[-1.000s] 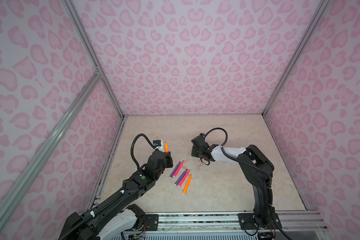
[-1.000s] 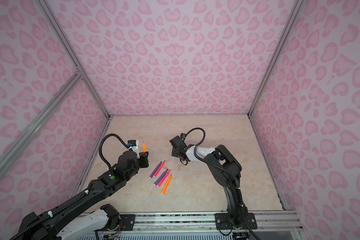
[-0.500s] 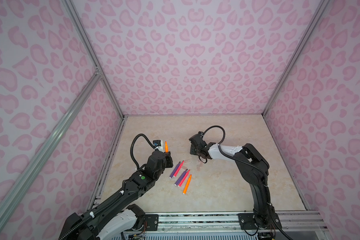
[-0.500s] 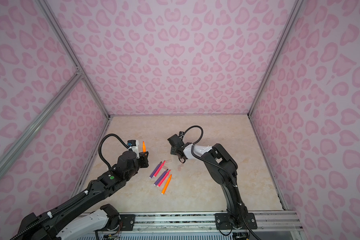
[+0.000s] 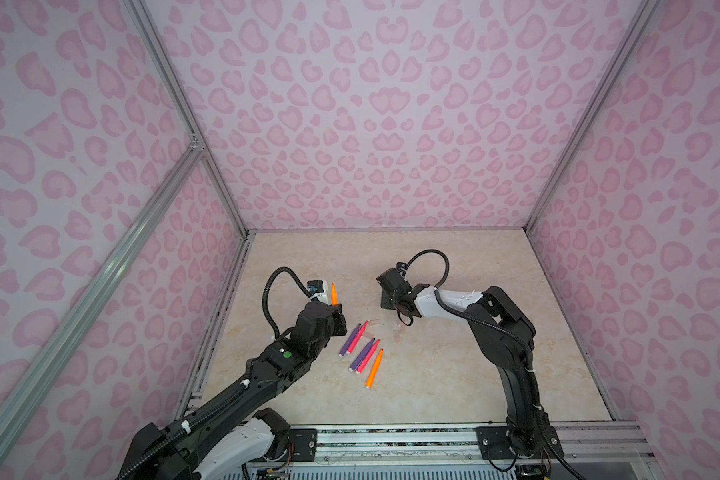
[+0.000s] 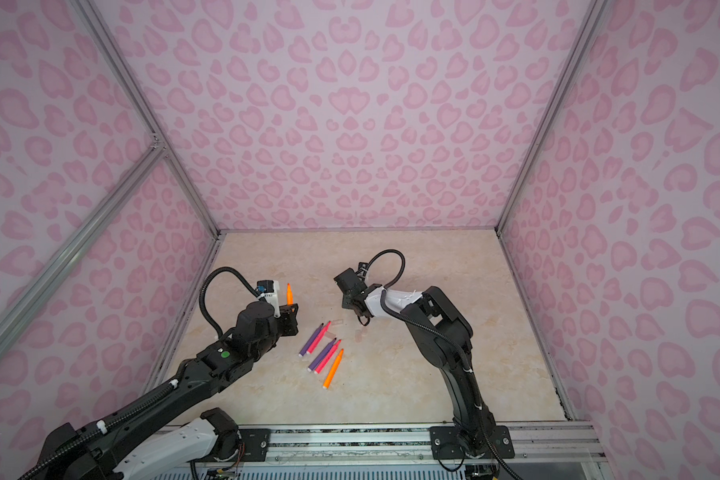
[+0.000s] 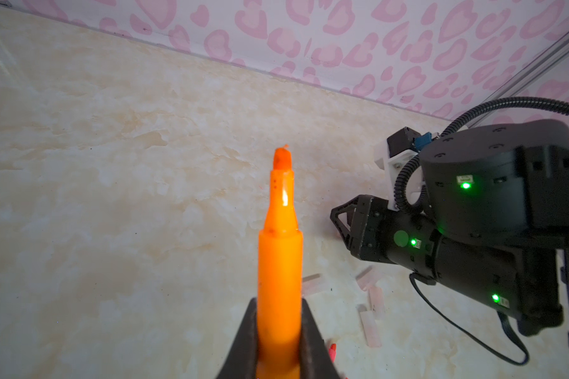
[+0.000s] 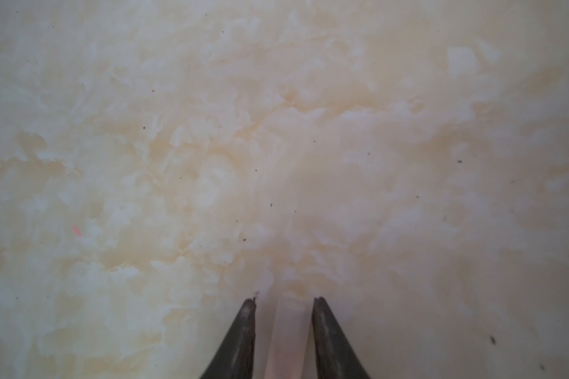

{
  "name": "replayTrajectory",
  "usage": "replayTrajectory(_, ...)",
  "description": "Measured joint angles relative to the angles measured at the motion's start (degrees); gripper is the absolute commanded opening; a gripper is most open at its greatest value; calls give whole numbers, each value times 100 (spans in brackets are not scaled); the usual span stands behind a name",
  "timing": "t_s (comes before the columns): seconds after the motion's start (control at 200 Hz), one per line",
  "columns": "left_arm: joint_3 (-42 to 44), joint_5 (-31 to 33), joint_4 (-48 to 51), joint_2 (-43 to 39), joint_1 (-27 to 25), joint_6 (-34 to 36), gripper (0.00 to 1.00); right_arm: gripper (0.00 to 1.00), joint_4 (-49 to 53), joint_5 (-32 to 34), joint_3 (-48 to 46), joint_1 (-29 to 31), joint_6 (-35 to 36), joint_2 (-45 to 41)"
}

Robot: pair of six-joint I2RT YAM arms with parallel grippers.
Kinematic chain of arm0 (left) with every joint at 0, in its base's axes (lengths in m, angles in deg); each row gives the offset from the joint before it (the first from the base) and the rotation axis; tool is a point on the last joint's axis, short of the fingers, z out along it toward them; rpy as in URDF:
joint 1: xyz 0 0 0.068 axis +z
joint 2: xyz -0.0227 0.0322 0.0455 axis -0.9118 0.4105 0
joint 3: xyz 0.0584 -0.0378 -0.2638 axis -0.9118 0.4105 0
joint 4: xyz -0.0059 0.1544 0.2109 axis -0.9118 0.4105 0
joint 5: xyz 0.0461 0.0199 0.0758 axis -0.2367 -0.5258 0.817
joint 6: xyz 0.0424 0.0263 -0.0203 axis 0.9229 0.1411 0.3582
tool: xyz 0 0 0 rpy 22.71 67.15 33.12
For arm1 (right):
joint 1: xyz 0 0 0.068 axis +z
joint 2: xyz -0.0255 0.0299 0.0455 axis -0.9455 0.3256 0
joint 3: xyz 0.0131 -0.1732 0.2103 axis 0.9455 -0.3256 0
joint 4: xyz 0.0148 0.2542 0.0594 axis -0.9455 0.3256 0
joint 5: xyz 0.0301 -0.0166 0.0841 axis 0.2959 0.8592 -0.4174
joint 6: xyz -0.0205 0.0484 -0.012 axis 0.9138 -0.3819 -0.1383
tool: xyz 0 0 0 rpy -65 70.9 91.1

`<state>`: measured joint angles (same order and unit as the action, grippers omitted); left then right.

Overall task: Insert the pens into the pen caps
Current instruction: 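Lower the right gripper onto a pale pink cap and grasp it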

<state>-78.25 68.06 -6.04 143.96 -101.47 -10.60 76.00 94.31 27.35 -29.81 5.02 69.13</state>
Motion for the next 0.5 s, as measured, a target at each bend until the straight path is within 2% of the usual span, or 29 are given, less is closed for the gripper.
replayTrajectory(0.245, -2, -17, 2, 2, 0, 0, 3, 17, 109, 149, 52, 26, 17, 39)
replayTrajectory(0.41, -2, -39, 0, 2, 2, 0, 3, 16, 118, 203, 76, 33, 17, 57)
replayTrajectory(0.5, -2, -66, 0, 11, 2, 0, 3, 20, 125, 210, 79, 37, 17, 59)
